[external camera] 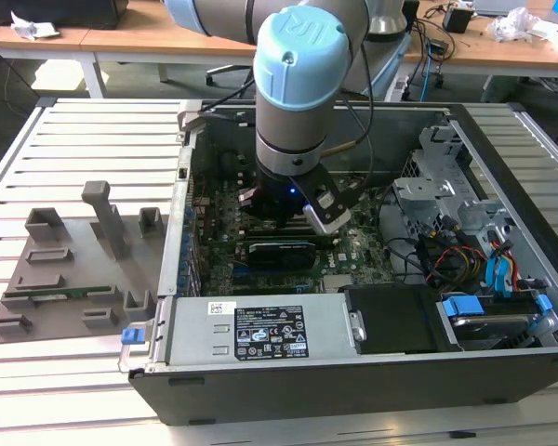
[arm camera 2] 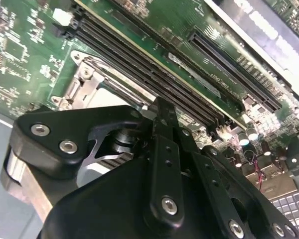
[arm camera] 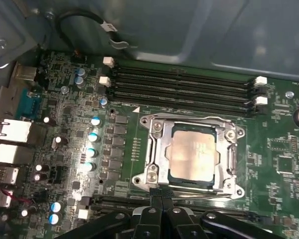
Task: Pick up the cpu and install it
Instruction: 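Install the second cpu locking lever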
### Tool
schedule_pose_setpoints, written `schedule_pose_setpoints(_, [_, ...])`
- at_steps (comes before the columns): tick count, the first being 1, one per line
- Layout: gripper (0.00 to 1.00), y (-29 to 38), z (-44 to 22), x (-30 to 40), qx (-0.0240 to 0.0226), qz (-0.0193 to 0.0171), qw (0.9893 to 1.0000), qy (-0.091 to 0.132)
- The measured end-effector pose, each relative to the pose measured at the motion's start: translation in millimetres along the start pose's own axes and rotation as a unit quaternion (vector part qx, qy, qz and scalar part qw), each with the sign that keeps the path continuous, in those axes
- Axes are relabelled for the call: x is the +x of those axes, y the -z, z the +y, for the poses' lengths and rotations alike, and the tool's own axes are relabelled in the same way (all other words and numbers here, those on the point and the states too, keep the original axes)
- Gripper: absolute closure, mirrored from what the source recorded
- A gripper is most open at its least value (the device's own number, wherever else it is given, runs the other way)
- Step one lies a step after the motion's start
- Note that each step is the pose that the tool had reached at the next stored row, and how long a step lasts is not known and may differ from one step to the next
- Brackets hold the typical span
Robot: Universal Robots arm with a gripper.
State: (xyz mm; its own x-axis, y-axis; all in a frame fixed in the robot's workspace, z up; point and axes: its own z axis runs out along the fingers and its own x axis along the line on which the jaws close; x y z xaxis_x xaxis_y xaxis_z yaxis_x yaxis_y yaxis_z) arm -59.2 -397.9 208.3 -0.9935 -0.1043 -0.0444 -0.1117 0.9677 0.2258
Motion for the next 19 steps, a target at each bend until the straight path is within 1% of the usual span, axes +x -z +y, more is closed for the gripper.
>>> schedule_pose_setpoints(2, [0.89, -2.9, -0.2, 4.7, -0.0022, -0.0002, 1.0, 0.0])
schedule_pose_setpoints(5, [0.89, -4.4, 0.2, 11.5, -0.0058, -0.0007, 1.0, 0.0])
schedule_pose_setpoints(8, [0.89, -5.4, 0.4, 15.6, -0.0099, -0.001, 1.0, 0.0])
schedule_pose_setpoints(9, [0.89, -6.8, 0.4, 17.0, -0.0124, -0.0013, 0.9999, 0.0])
schedule_pose_setpoints(11, [0.89, -7.9, 0.3, 18.4, -0.0139, -0.0011, 0.9999, 0.001])
schedule_pose_setpoints(13, [0.89, -10.4, 0.9, 19.9, -0.0168, -0.0012, 0.9999, 0.003])
schedule_pose_setpoints(14, [0.89, -11.9, 1.6, 20.0, -0.0176, -0.0009, 0.9998, 0.004])
schedule_pose_setpoints(16, [0.89, -13.5, 3.2, 19.9, -0.0179, -0.0008, 0.9998, 0.004])
schedule_pose_setpoints(19, [0.89, -15.0, 8.5, 19.3, -0.0177, -0.0001, 0.9998, 0.007])
